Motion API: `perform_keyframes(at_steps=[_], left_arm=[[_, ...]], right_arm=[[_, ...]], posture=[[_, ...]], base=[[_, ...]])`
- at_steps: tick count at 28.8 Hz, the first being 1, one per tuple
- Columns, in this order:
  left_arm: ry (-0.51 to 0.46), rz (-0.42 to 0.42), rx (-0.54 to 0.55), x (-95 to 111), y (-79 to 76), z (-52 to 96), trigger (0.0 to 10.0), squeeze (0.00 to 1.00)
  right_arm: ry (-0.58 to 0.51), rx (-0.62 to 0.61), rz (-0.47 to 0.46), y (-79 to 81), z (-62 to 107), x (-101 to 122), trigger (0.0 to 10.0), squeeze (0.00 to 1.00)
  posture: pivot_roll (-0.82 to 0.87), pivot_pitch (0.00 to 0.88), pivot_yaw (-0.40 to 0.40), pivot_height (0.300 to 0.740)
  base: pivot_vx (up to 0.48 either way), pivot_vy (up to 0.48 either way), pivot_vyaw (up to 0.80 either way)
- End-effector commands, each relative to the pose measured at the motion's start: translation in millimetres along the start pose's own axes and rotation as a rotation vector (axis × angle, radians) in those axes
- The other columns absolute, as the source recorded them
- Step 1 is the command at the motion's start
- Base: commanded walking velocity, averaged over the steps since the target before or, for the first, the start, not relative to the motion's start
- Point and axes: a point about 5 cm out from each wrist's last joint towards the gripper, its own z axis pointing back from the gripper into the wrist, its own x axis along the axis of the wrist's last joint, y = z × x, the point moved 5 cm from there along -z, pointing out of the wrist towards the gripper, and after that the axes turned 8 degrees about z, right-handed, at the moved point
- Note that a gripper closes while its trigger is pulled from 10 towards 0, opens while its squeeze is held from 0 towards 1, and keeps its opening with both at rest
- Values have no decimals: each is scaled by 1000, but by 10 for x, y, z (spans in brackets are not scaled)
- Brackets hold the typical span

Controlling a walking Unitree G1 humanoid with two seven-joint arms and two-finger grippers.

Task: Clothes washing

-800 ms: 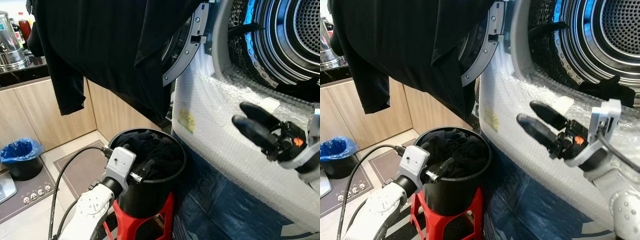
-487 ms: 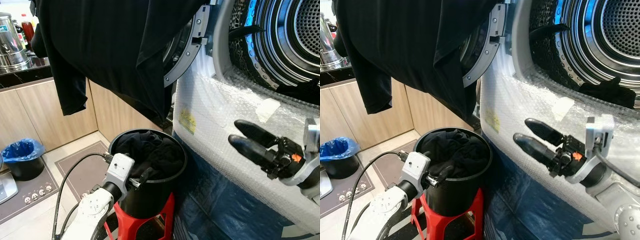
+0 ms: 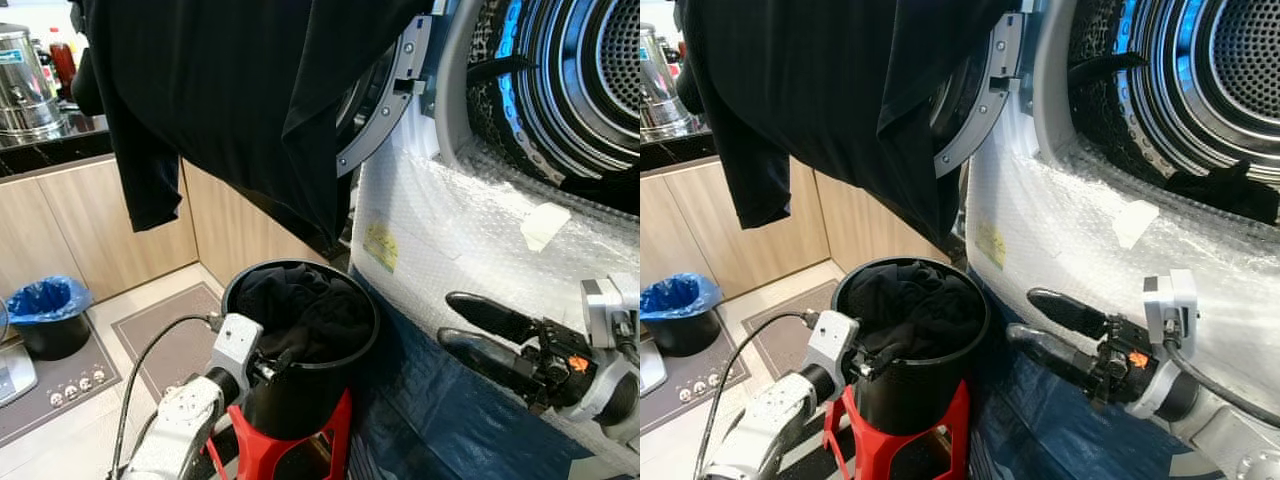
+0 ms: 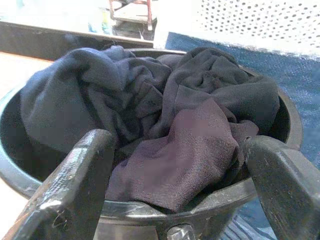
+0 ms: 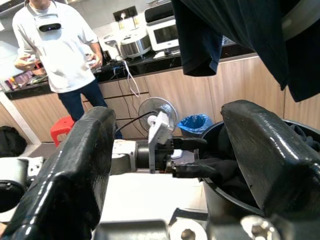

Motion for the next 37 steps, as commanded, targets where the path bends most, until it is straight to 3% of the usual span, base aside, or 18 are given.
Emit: perform_keyframes(at_steps=[1,7,15,20,21,27,28,33,36,37], left_arm=[[-8,-1,-23,31,5,-37,10000,0],[5,-8,-59,41,28,-95,10000,0],[-42,118,-13,178,202,-140,10000,0],[-47,179,-31,198,179,-165,9922,0],[-42,180,-37,193,167,-170,8431,0],[-8,185,-67,153,102,-205,9373,0],[7,179,-83,141,74,-215,10000,0],[68,176,-113,71,20,-215,10000,0],[90,186,-124,32,-17,-203,9294,0],[98,201,-121,20,-28,-199,6863,0]], right_arm=[[15,9,15,69,13,46,10000,0],[21,19,-3,137,5,67,10000,0],[28,11,-20,190,47,92,10000,0],[27,3,-17,185,60,127,10000,0],[27,2,-15,184,61,132,10000,0],[22,-7,-13,174,61,156,10000,0],[23,-10,-14,172,63,157,10000,0],[24,-27,-11,155,73,156,10000,0],[25,-34,-9,145,77,154,10000,0],[25,-38,-8,141,77,155,10000,0]], posture=[[-112,70,-94,740],[-129,123,-100,740],[-150,150,-105,740],[-156,152,-109,740],[-157,153,-109,740],[-159,155,-110,740],[-161,158,-111,740],[-163,161,-107,740],[-163,162,-105,740],[-162,161,-104,740]], base=[[0,0,0],[0,0,0],[0,0,0],[0,0,0],[0,0,0],[0,0,0],[0,0,0],[0,0,0],[0,0,0],[0,0,0]])
